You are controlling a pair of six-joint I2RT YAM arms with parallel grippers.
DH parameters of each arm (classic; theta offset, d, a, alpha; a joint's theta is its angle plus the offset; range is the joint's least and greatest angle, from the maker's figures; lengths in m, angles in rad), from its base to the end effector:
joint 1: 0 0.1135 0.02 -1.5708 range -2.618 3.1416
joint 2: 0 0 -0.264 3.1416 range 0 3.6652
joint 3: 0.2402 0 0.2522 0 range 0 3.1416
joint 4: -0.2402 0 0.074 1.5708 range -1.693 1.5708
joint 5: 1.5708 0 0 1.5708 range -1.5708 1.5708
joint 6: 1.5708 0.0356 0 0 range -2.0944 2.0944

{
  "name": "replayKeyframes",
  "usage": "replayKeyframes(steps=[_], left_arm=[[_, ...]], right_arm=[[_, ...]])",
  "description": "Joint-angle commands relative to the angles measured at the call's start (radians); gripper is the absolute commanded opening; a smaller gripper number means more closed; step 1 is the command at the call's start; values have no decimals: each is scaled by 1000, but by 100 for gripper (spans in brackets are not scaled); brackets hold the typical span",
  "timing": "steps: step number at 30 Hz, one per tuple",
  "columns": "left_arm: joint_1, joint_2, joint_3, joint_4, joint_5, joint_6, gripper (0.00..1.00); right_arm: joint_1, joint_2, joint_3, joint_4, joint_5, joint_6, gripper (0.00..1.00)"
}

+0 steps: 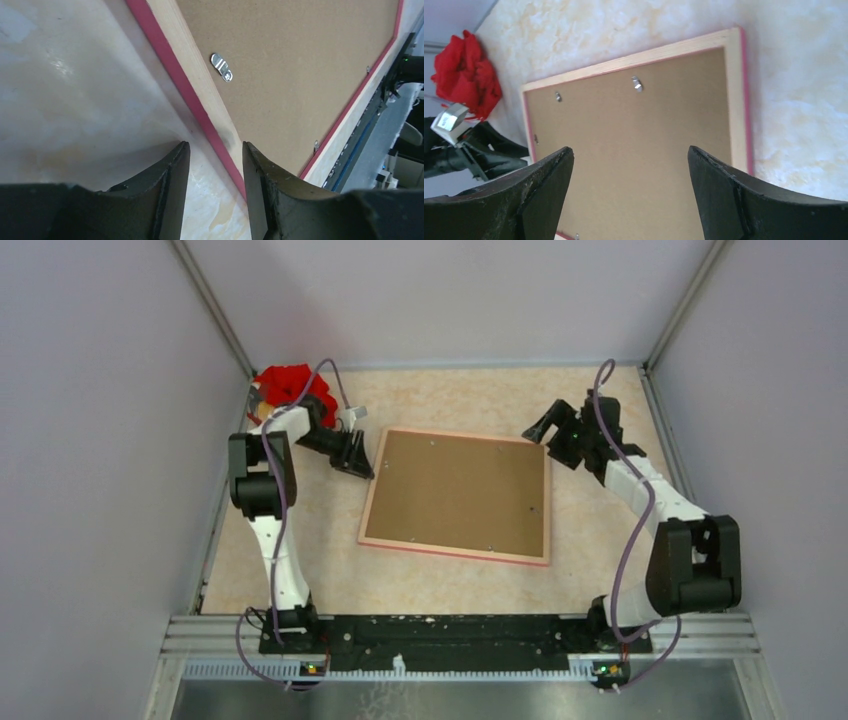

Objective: Put the photo into the frame
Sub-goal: Adjust the photo frame at the center of the board.

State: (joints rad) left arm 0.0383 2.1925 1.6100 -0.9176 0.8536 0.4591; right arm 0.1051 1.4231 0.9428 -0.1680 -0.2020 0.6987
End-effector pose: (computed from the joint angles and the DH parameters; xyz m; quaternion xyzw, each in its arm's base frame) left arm 0.4189 -0.0108 0.1463 0.2043 0.8866 -0.3931 0.1330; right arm 0.3104 0.0399 0.2489 0.2177 0.8651 0.2563 0.3722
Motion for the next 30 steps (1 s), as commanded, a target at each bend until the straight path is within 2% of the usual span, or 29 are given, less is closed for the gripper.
replayKeyframes(steps=[1,3,7,9,17,30], left_arm=[[-3,-9,-28,6,63,14,49],[-5,-5,-31,-3,80,23,45],[-16,-20,-76,17,67,25,28],[-23,-45,-123,16,79,52,24],[-35,-121,-262,-8,82,124,19],[-35,-125,-301,57,35,88,17]], right_arm=[[62,64,82,78,-78,-17,83],[116,118,127,84,-98,-22,81],[202,268,254,96,-154,-12,78],[248,354,330,96,-179,-6,78],[411,662,612,97,-305,-15,75],[554,839,746,48,-397,-77,74]])
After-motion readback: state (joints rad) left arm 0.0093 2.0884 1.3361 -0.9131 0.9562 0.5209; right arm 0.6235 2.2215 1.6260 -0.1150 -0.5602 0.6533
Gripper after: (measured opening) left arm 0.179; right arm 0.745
